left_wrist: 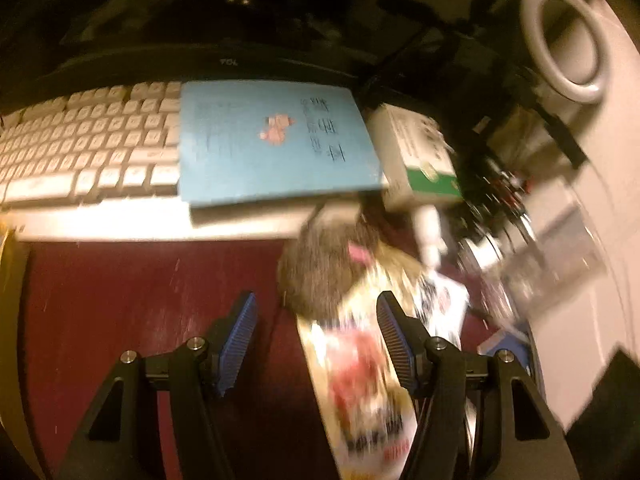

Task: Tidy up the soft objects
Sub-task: 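Grasp the brown knitted plush with the left gripper while the right gripper grasps a green sachet, then carry the knitted plush and green sachet into the tray and release them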

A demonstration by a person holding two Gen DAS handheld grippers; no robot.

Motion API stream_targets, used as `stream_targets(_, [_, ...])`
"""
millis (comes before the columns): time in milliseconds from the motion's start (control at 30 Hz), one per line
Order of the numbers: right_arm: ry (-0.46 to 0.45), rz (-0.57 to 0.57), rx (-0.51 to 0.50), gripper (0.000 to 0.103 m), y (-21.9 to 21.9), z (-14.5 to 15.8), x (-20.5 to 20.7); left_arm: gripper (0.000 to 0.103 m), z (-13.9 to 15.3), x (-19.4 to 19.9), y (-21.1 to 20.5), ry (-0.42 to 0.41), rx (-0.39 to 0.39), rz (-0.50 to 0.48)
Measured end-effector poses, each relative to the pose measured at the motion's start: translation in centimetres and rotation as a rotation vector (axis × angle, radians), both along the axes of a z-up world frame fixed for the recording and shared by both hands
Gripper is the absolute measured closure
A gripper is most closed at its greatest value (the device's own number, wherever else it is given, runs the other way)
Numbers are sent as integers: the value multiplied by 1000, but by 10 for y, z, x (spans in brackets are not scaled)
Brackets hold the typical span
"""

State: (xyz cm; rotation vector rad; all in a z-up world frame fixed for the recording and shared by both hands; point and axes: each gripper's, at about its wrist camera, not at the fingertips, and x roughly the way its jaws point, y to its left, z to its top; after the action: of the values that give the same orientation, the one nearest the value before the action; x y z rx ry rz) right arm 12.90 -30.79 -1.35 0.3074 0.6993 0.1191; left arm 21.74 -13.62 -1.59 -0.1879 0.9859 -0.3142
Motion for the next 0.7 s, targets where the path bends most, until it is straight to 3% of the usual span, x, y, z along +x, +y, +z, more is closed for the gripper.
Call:
stream_targets(33, [7,1,0,92,0,-1,2,44,-3,9,-3,7,4,15])
stream_targets(100, [14,-2,3,92,-1,-2,3,59,-10,24,-11,34,28,20])
stream_targets(233, [26,2,8,92,-2,-3,4,64,-7,14,-17,6,47,18])
stream_targets(467, [3,12,18,92,-2,-1,0,65,11,-56,26,-23,-139,59])
stream_targets(700, [-43,70,52,92,0,5,-11,65,20,-139,83,-84,-262,133])
